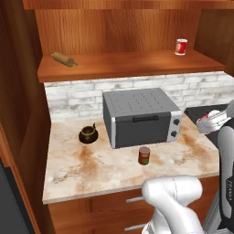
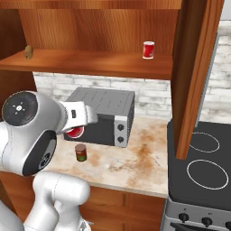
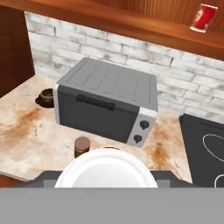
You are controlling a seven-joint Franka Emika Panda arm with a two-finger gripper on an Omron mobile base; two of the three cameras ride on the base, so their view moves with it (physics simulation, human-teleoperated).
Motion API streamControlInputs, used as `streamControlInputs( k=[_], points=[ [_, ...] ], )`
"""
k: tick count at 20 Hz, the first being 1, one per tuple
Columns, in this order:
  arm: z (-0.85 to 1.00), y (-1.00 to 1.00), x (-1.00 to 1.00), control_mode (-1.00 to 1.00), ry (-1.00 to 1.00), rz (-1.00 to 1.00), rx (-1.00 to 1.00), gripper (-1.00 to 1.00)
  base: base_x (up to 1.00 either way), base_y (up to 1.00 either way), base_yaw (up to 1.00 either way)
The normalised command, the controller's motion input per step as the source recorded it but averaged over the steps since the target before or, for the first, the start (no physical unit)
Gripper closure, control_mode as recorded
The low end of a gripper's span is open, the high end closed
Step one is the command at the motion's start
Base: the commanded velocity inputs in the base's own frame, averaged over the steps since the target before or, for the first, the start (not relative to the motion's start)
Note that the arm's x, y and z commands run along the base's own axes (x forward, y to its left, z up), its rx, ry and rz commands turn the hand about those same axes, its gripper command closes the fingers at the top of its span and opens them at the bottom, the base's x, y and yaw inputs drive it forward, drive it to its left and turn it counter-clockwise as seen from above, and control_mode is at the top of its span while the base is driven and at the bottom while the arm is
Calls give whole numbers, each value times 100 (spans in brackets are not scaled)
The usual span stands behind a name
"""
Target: Pick the cans from the counter and place them in their designated side in the cabinet.
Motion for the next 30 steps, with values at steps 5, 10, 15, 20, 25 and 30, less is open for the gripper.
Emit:
streamControlInputs(
  k=[5, 10, 15, 20, 25, 30],
  points=[
    [50, 11, 0, -100, -8, 0, 0, 100, 0, 0, 0],
    [42, 15, 0, -100, -12, 0, 0, 100, 0, 0, 0],
    [30, 12, 12, -100, -13, 0, 0, 100, 0, 0, 0],
    [31, 5, 18, -100, -13, 0, 0, 100, 0, 0, 0],
    [29, 0, 22, -100, -11, 0, 0, 100, 0, 0, 0],
    [28, 0, 26, -100, -5, 0, 0, 100, 0, 0, 0]
  ],
)
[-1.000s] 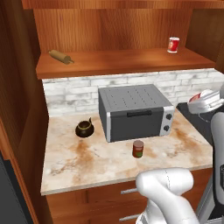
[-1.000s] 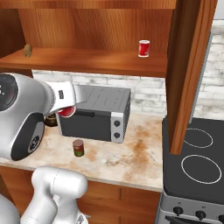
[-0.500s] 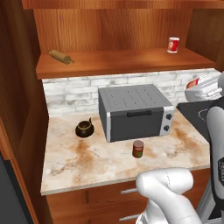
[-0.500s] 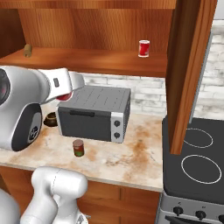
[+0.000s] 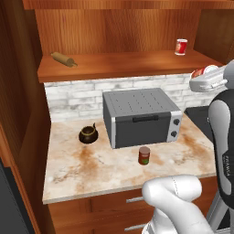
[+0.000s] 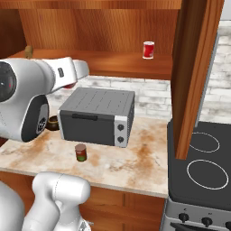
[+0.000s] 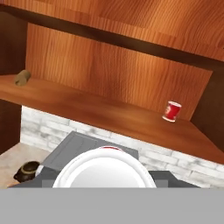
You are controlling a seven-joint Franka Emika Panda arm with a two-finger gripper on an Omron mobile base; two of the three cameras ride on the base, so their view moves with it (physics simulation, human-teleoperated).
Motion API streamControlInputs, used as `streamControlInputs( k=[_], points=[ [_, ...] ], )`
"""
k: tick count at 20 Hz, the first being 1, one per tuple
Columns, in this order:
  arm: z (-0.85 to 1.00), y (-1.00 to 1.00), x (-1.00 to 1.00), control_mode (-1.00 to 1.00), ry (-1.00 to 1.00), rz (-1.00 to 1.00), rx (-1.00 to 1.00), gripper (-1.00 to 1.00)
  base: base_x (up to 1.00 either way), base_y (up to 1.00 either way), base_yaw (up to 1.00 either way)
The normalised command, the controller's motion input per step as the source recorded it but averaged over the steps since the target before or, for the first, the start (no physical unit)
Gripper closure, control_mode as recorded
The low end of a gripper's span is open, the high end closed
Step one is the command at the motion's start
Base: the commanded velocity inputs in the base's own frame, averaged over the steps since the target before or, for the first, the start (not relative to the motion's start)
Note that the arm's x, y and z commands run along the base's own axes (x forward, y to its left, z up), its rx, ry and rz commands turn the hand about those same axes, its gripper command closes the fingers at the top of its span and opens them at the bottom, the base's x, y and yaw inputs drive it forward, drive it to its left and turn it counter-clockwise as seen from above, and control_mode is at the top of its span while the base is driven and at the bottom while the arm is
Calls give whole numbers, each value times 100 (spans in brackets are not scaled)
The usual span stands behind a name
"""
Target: Pick the cans from the counter and place them in their designated side in the cabinet.
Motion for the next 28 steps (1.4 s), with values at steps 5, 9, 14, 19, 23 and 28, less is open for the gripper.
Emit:
streamControlInputs(
  k=[5, 9, 14, 19, 23, 28],
  points=[
    [19, 0, 27, -100, -2, -1, 0, 100, 0, 0, 0],
    [12, 0, 26, -100, 0, -2, 0, 100, 0, 0, 0],
    [1, -1, 24, -100, 0, -4, 0, 100, 0, 0, 0],
    [0, -3, 23, -100, 0, -3, 0, 100, 0, 0, 0],
    [0, -8, 22, -100, 0, -2, 0, 100, 0, 0, 0],
    [0, -11, 21, -100, -2, -1, 0, 100, 0, 0, 0]
  ],
)
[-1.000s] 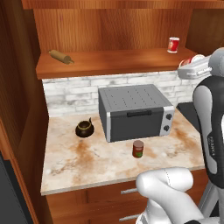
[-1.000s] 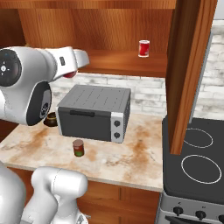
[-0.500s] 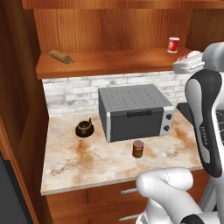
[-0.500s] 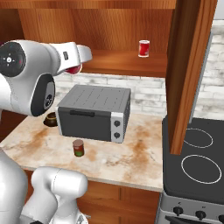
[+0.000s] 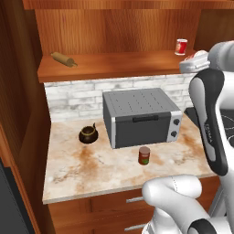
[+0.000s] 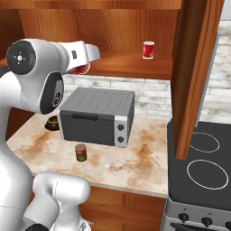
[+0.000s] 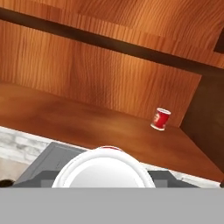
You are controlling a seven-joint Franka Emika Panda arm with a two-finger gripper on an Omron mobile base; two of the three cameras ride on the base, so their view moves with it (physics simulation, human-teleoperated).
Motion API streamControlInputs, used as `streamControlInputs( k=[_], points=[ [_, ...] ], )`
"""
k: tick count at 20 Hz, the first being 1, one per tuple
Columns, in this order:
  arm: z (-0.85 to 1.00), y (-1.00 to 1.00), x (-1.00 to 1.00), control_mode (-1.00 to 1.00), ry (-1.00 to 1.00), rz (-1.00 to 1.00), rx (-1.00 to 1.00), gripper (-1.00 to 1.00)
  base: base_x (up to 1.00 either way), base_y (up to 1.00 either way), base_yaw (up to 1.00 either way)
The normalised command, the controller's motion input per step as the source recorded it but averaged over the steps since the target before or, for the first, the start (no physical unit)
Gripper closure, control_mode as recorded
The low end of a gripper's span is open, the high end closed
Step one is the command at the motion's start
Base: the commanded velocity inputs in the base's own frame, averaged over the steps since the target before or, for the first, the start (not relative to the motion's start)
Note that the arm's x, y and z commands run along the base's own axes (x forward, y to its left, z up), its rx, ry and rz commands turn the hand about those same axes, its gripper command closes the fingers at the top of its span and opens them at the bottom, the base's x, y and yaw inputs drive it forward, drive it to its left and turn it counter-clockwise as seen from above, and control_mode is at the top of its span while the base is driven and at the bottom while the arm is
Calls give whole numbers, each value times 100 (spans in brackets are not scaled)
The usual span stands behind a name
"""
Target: Pick the cans from the counter and place them in their designated side in the cabinet.
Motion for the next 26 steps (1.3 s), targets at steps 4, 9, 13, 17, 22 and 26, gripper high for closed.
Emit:
streamControlInputs(
  k=[4, 9, 13, 17, 22, 26],
  points=[
    [0, -16, 20, -100, -1, -1, 0, 100, 0, 0, 0],
    [0, -13, 18, -100, 0, -1, 0, 100, 0, 0, 0],
    [0, -13, 19, -100, 0, -2, 0, 100, 0, 0, 0],
    [0, -13, 19, -100, 0, -2, 0, 100, 0, 0, 0],
    [-1, -14, 15, -100, 0, -2, 0, 100, 0, 0, 0],
    [-3, -13, 13, -100, 1, -2, 0, 100, 0, 0, 0]
  ],
)
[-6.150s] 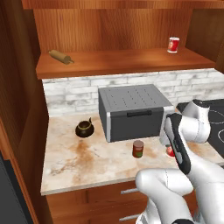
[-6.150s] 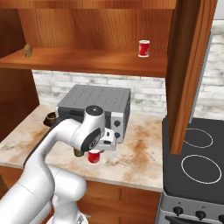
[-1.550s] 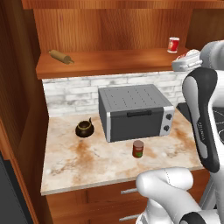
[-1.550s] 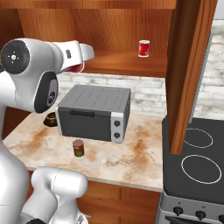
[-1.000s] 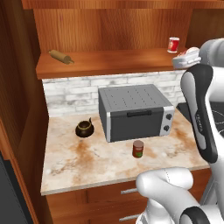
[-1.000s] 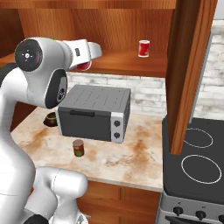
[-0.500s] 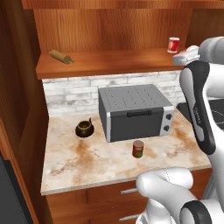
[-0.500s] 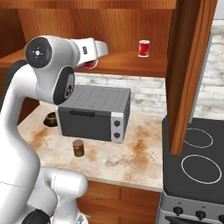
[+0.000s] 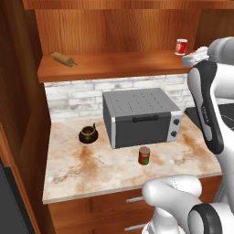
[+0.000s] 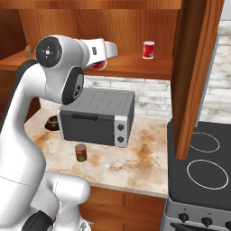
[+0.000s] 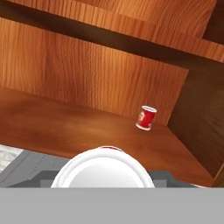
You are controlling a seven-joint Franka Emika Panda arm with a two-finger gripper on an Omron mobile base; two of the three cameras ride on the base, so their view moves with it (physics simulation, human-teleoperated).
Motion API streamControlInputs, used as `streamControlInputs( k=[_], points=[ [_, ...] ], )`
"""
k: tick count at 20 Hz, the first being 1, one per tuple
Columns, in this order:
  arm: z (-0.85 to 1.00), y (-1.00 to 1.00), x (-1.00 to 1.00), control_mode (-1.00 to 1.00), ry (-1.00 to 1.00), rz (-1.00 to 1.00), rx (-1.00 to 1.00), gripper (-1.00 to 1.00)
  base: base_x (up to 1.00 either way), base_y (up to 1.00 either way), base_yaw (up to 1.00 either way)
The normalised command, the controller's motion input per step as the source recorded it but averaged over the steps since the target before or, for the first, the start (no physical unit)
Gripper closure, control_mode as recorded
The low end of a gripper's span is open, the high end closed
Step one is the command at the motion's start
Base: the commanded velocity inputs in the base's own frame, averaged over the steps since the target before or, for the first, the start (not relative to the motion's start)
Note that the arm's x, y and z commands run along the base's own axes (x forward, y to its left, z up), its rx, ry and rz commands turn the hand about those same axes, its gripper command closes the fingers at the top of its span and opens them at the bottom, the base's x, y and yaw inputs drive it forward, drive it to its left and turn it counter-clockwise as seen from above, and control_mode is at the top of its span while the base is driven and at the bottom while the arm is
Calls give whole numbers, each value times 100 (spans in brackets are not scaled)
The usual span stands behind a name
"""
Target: Pick the cans from the counter and place them in their designated side in the cabinet.
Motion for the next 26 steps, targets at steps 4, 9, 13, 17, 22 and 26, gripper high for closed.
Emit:
streamControlInputs(
  k=[4, 9, 13, 17, 22, 26],
  points=[
    [-3, -13, 11, -100, 1, -2, 0, 100, 0, 0, 0],
    [-6, -9, 12, -100, 2, -2, 0, 100, 0, 0, 0],
    [-14, -8, 12, -100, 1, -1, 0, 100, 0, 0, 0],
    [-14, -5, 14, -100, 0, 0, 0, 100, 0, 0, 0],
    [-5, 0, 23, -100, 0, 0, 0, 100, 0, 0, 0],
    [0, -6, 24, -100, 2, 0, 0, 100, 0, 0, 0]
  ],
)
